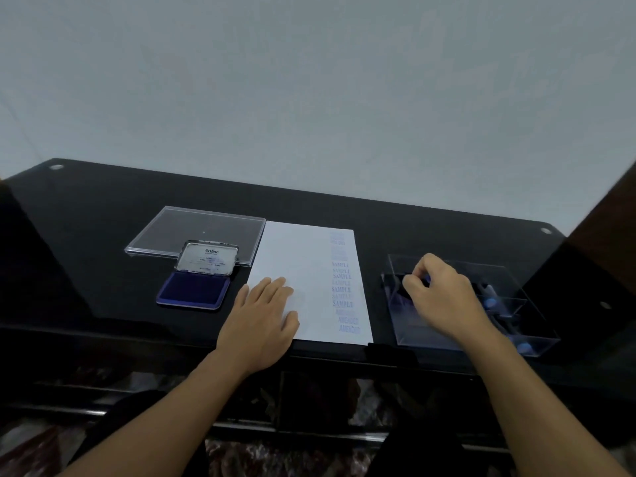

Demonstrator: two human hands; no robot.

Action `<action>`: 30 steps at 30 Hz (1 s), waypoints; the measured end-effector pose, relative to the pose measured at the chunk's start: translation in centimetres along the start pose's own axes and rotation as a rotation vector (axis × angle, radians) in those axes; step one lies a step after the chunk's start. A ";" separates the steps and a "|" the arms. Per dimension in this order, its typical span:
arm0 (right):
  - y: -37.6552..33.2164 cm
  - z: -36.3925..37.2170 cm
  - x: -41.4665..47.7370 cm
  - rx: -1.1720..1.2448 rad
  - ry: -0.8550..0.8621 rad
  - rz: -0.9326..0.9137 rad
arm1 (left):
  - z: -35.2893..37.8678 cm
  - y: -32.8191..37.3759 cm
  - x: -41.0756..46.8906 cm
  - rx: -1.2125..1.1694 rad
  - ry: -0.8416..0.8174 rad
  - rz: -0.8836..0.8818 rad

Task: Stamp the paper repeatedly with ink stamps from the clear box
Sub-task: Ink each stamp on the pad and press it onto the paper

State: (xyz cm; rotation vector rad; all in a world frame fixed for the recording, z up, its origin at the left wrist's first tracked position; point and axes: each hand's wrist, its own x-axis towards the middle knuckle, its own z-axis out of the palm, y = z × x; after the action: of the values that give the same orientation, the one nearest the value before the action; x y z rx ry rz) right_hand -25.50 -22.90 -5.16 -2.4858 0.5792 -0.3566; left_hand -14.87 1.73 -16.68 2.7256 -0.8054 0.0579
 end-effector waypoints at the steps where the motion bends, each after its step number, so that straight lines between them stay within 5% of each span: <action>1: 0.5 -0.4 -0.1 0.004 -0.005 0.009 | -0.2 0.1 0.1 -0.004 -0.013 -0.004; 9: 3.6 -1.2 -0.1 -0.085 -0.090 0.099 | -1.9 3.3 2.0 0.096 -0.068 -0.061; 15: 4.0 0.4 0.1 -0.296 -0.100 -0.004 | -1.1 7.2 2.9 0.075 -0.068 0.056; 30: 4.1 2.1 1.7 -0.233 -0.141 0.040 | 0.2 9.6 3.8 0.049 -0.058 0.084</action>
State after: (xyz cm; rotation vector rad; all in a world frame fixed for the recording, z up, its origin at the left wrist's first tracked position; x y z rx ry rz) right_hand -24.58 -25.85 -8.96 -2.6899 0.6428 -0.1004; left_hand -16.78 -8.02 -13.86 2.7498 -0.9475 0.0167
